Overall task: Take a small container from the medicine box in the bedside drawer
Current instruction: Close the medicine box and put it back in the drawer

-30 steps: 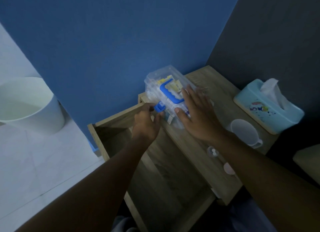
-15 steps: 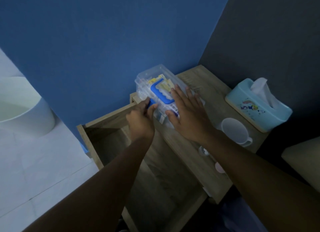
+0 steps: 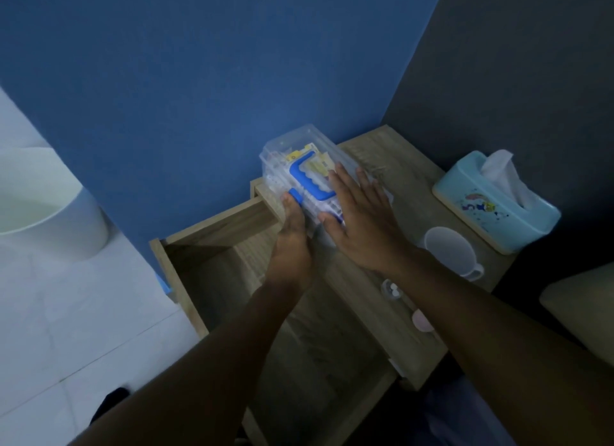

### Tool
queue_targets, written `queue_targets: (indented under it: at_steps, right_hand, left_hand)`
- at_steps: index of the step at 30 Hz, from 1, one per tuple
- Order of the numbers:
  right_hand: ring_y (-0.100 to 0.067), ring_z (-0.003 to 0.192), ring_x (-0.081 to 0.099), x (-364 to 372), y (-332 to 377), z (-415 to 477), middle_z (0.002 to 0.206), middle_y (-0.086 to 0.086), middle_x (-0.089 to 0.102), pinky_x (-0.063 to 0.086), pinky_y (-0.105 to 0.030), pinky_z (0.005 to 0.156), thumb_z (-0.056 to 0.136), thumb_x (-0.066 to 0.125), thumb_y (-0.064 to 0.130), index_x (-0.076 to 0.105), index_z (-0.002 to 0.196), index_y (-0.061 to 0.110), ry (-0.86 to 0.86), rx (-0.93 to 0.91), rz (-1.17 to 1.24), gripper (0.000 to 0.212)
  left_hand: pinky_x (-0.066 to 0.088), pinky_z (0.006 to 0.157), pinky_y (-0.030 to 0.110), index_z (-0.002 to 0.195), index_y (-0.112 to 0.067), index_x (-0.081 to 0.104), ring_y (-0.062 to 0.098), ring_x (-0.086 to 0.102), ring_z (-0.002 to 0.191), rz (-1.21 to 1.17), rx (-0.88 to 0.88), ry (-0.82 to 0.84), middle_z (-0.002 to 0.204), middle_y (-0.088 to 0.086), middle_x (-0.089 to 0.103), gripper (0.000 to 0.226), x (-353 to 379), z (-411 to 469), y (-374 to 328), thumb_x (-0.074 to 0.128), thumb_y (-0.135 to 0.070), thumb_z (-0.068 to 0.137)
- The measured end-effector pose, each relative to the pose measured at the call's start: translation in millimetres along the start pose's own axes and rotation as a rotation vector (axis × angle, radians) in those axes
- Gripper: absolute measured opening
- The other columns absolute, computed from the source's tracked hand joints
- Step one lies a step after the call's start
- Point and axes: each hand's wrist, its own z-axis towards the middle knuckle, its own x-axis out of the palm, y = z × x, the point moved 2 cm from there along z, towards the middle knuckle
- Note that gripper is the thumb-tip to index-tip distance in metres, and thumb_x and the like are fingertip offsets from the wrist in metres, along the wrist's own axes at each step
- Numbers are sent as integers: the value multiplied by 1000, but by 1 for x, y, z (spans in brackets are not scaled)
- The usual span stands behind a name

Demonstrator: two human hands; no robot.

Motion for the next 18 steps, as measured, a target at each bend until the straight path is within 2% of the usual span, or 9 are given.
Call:
queue_targets:
  at_steps: [2,4,6,8,9,11,13,15,18]
  right_hand:
    - [-24,155,-5,-2,1,-1,169,1,1,1,-44,125,100,32,52,9,160,18,8,5,-5,72]
    - [-24,155,-6,-3,2,-2,169,1,-1,1,-43,125,101,31,52,8,160,18,19,14,-14,72]
    - [-23,155,-9,-4,3,-4,169,2,-5,-2,-43,125,101,32,52,5,160,19,35,21,0,72]
    - [-22,155,-8,-6,5,-8,169,1,-4,-2,-41,125,102,35,50,7,160,18,26,34,91,72]
    - [-22,155,-4,-9,6,-11,169,-2,1,1,-42,125,102,38,48,11,160,17,-9,56,174,71]
    - [-23,154,9,-17,6,-16,167,-8,16,14,-46,124,102,44,42,20,157,14,-131,140,336,67]
    - [-25,153,15,-22,6,-22,164,-10,22,21,-47,122,102,46,39,23,156,13,-213,240,393,64]
    - [-26,154,11,-21,7,-24,166,-11,16,19,-47,123,101,47,39,18,157,13,-208,342,389,68]
    - [-30,151,15,-20,8,-21,164,-13,17,22,-49,122,99,51,40,15,158,12,-209,515,405,74]
  left_hand:
    - [55,86,30,154,-13,20,32,62,113,31,-119,81,133,24,57,57,-6,2,7,42,-24,102]
    - [53,65,14,155,-16,10,12,69,84,192,-128,23,113,17,67,65,-19,1,14,44,-20,99]
    - [44,46,7,151,-18,22,-5,64,65,194,-94,-12,89,0,67,56,-28,1,6,41,-26,99]
    - [42,44,5,146,-19,33,-6,63,63,174,-92,-83,87,-1,66,48,-38,9,-1,41,-26,99]
    - [44,47,7,144,-20,36,1,64,64,179,-95,-113,92,4,67,46,-44,16,-3,42,-26,98]
    - [52,69,21,143,-18,40,15,66,84,211,-106,-182,108,13,67,48,-56,31,-8,43,-27,96]
    - [44,91,26,142,-11,43,29,61,111,248,-90,-218,125,15,63,48,-65,46,-13,45,-24,96]
    - [34,97,18,142,-7,42,26,52,125,264,-85,-213,137,13,56,49,-70,61,-18,48,-26,97]
    - [29,110,28,147,-7,34,27,38,139,313,-156,-165,150,14,42,62,-72,84,-18,46,-41,97]
